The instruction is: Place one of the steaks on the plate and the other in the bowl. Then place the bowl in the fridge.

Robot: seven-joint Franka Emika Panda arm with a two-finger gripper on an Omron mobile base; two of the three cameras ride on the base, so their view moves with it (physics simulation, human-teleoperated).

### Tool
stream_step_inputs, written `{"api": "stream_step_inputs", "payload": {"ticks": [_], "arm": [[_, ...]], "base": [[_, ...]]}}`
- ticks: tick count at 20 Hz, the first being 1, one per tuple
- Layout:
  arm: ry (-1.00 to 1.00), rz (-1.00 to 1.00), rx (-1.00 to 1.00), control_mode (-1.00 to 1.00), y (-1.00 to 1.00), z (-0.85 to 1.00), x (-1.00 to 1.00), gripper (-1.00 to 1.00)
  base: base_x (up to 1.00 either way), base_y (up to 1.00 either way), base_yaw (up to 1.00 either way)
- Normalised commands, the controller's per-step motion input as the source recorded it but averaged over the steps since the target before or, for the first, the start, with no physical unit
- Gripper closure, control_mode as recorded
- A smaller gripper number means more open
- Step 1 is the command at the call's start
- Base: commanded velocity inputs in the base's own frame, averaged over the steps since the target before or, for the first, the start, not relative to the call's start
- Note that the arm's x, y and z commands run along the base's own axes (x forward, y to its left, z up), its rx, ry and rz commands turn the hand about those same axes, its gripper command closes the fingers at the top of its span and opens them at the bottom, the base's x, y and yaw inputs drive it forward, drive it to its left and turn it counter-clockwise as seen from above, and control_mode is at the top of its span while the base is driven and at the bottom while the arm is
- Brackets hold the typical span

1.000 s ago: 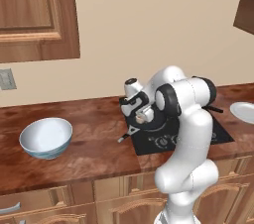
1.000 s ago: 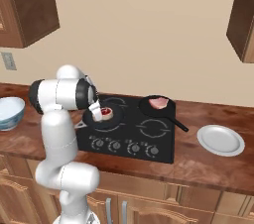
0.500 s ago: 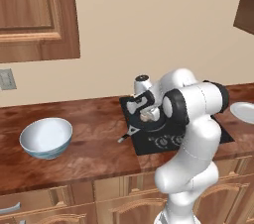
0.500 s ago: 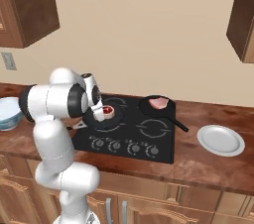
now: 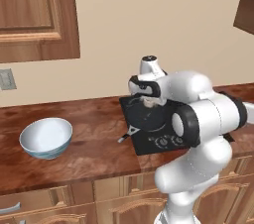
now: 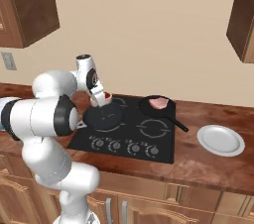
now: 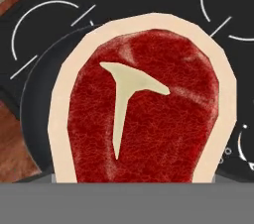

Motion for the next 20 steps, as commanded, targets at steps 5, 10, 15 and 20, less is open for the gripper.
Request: {"api": "stream_step_inputs", "payload": {"ticks": [5, 10, 15, 20], "arm": [[0.01, 0.52, 0.0, -1.0, 0.05, 0.58, -0.58, 1.0], [-0.04, 0.63, 0.0, -1.0, 0.06, 0.24, -0.76, 1.0], [-0.14, 0.56, 0.0, -1.0, 0.25, 0.45, -0.63, 1.0], [-0.23, 0.55, 0.0, -1.0, 0.41, 0.29, -0.33, 1.0]], "base": [[0.0, 0.0, 0.0], [0.0, 0.0, 0.0], [0.0, 0.0, 0.0], [0.0, 0.0, 0.0]]}}
